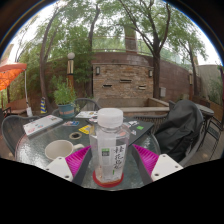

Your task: Pour water

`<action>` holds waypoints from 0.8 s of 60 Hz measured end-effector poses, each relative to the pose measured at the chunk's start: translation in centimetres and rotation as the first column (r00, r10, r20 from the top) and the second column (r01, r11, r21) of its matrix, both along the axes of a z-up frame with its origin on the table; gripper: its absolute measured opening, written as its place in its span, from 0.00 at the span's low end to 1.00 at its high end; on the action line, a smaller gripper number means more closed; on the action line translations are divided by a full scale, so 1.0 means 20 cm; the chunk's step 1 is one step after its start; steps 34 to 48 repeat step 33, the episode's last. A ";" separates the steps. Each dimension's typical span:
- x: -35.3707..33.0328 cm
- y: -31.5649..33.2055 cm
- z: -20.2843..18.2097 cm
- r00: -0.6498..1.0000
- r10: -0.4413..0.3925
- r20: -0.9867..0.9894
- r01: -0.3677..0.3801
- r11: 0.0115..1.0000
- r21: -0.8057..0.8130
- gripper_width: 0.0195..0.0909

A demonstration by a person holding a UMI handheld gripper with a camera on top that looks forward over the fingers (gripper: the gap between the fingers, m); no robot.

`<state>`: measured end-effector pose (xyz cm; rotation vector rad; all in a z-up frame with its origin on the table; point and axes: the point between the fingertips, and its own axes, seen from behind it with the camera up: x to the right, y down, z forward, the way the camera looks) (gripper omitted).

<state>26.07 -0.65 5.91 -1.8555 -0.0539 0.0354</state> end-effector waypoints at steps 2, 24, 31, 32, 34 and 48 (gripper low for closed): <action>-0.02 -0.05 0.01 1.000 -0.007 -0.023 0.007 1.000 -0.024 0.91; -0.25 -0.95 0.43 0.984 -0.161 -0.078 0.145 0.973 -0.178 0.90; -0.41 -1.30 0.69 0.980 -0.193 -0.050 0.181 0.966 -0.185 0.90; -0.44 -1.35 0.73 0.980 -0.194 -0.049 0.182 0.965 -0.188 0.90; -0.48 -1.39 0.77 0.979 -0.196 -0.049 0.183 0.964 -0.192 0.90; -0.48 -1.39 0.77 0.979 -0.196 -0.049 0.183 0.964 -0.192 0.90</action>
